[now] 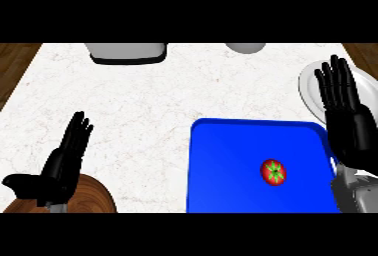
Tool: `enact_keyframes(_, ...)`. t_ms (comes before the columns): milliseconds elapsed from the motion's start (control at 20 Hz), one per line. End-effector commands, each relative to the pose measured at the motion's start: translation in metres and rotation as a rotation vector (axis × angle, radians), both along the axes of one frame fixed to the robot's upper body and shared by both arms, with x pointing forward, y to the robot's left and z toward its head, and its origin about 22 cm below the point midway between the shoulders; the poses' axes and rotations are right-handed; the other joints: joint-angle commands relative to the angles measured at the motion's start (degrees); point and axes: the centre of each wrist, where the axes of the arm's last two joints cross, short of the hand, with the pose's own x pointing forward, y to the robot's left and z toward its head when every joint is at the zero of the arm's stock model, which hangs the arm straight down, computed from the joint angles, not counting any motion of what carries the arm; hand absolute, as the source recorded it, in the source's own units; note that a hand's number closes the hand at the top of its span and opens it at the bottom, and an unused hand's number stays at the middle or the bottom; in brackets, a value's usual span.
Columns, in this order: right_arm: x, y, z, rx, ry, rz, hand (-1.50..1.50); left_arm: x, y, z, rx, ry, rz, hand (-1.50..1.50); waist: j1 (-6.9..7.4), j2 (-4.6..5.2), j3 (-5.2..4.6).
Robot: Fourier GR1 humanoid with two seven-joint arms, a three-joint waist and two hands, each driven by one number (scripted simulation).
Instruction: Pick the tomato from the tray and place it in the plate
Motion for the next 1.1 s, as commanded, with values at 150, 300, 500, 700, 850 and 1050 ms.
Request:
enact_keyframes(150,-0.007,0.033,-0.003,-0.127,0.192,0.619,1.5,0.008,0.008,-0.005,0.108,0.109,0.03,0.0,2.48,1.47,-0.12)
enact_keyframes(300,0.002,0.016,0.075,-0.66,-0.151,0.534,1.5,0.002,0.007,-0.014,0.099,0.17,0.019,0.0,2.37,-1.36,-1.49)
enact_keyframes(500,-0.003,0.005,0.051,-0.886,-0.25,0.572,1.5,0.01,0.005,-0.015,0.124,0.237,0.035,0.0,0.97,1.58,0.11)
enact_keyframes(700,-0.022,-0.011,-0.068,-0.205,0.119,0.688,-1.5,0.013,-0.011,-0.012,0.112,0.225,0.038,0.0,1.88,2.79,0.34)
enact_keyframes(850,-0.013,-0.043,-0.07,-0.191,0.082,0.881,-1.5,0.022,0.007,-0.005,0.135,0.24,0.034,0.0,2.38,1.9,0.05)
enact_keyframes(1050,0.008,-0.068,-0.044,-0.493,0.038,0.99,-1.5,0.025,-0.013,-0.008,0.116,0.278,0.026,0.0,2.35,1.53,0.01)
